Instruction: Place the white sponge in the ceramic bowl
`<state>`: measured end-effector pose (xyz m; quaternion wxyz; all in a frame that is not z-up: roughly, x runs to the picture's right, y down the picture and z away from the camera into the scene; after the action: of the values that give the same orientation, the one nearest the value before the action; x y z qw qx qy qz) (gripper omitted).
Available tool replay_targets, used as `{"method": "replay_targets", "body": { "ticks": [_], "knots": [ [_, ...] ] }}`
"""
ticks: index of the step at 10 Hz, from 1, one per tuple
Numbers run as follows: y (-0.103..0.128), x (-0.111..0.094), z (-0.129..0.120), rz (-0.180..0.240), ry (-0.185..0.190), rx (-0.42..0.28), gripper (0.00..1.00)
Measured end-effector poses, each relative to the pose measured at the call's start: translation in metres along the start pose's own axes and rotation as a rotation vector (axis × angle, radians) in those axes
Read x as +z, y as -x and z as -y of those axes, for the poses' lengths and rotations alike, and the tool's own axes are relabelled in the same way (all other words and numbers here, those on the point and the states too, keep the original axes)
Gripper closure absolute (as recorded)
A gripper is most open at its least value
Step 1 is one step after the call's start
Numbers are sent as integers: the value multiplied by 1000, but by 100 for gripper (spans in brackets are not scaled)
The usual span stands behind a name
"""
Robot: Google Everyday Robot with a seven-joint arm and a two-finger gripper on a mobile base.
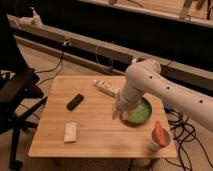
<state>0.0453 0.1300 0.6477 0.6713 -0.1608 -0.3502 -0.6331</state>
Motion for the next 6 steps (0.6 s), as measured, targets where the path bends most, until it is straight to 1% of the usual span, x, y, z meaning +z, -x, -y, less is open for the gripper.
{"method": "replay_targets", "body": {
  "ticks": [1, 3, 4, 5, 6],
  "knots": [
    [-2, 4, 16, 0, 0, -3, 50],
    [-11, 10, 26, -15, 6, -12, 32],
    [-20, 18, 24, -30, 6, -24, 24],
    [-31, 29, 18, -43, -4, -37, 20],
    [-38, 42, 14, -53, -19, -41, 20]
  ]
}}
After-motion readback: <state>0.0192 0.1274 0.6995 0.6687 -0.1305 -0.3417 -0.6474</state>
